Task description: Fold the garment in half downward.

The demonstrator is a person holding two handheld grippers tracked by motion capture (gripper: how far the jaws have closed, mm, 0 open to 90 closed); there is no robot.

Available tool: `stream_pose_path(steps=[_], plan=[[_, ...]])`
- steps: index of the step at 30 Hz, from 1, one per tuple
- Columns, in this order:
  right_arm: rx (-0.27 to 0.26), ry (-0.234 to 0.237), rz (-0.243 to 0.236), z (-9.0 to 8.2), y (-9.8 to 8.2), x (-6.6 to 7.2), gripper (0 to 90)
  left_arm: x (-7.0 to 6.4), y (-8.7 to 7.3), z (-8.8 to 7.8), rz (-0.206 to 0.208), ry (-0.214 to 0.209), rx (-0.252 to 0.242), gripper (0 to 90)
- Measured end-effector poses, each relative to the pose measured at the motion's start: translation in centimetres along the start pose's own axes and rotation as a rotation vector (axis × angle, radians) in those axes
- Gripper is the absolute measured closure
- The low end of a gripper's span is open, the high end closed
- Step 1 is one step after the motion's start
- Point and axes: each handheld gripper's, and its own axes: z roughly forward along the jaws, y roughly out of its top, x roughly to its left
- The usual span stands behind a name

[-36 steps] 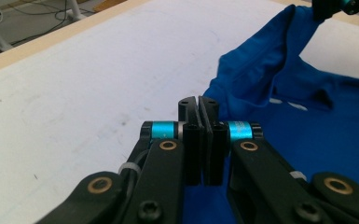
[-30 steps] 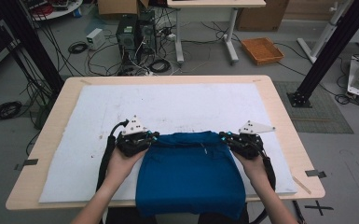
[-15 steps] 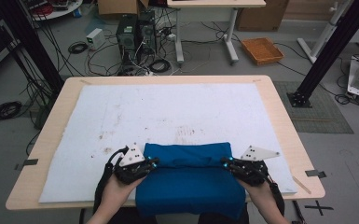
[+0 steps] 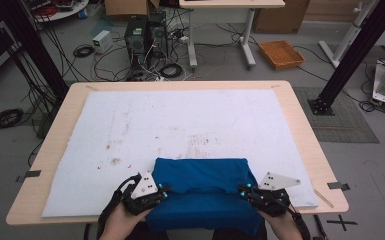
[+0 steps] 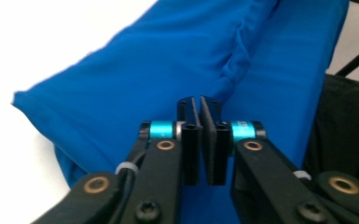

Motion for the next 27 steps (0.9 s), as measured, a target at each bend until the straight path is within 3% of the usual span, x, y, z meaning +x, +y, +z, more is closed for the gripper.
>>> stream_pose_path(steps=[4, 7, 9, 13, 14, 15, 16, 18, 20, 21, 22, 27], plan=[[-0.016, -0.028, 0.021, -0.5, 0.4, -0.6, 79.4, -0.5, 0.2, -0.2, 0.01, 0.003, -0.012, 73.8], [-0.026, -0.07, 0.058, -0.3, 0.8, -1.6, 72.9, 0.3, 0.6, -0.3, -0.021, 0.03, -0.039, 67.4], [-0.039, -0.107, 0.082, 0.1, 1.2, -2.6, 70.8, 1.5, 1.0, -0.3, -0.067, 0.07, -0.066, 64.5], [-0.073, -0.16, 0.175, 1.1, 2.3, -5.2, 65.2, 4.8, 1.7, 0.3, -0.168, 0.148, -0.101, 60.0], [-0.069, -0.175, 0.209, 1.9, 2.9, -6.4, 64.5, 5.7, 1.8, 0.6, -0.191, 0.165, -0.105, 58.5], [-0.069, -0.175, 0.209, 1.9, 2.9, -6.4, 64.5, 6.4, 1.8, 1.0, -0.221, 0.178, -0.107, 58.5], [-0.055, -0.172, 0.231, 2.7, 3.1, -7.4, 65.3, 7.1, 1.9, 1.3, -0.245, 0.187, -0.102, 55.8], [-0.043, -0.169, 0.237, 3.1, 3.2, -7.7, 68.0, 8.1, 1.8, 2.1, -0.261, 0.203, -0.077, 55.8], [-0.013, -0.165, 0.215, 3.8, 3.0, -8.1, 82.3, 8.6, 1.6, 2.7, -0.279, 0.22, -0.041, 56.0], [-0.013, -0.165, 0.215, 3.8, 3.0, -8.1, 82.3, 8.7, 1.5, 2.9, -0.284, 0.217, -0.021, 56.0], [-0.005, -0.175, 0.206, 3.8, 2.8, -8.2, 87.9, 8.6, 1.2, 3.1, -0.282, 0.223, -0.006, 57.0], [0.004, -0.214, 0.201, 3.5, 2.5, -8.9, 89.4, 8.3, 0.8, 3.1, -0.295, 0.219, 0.006, 58.2]])
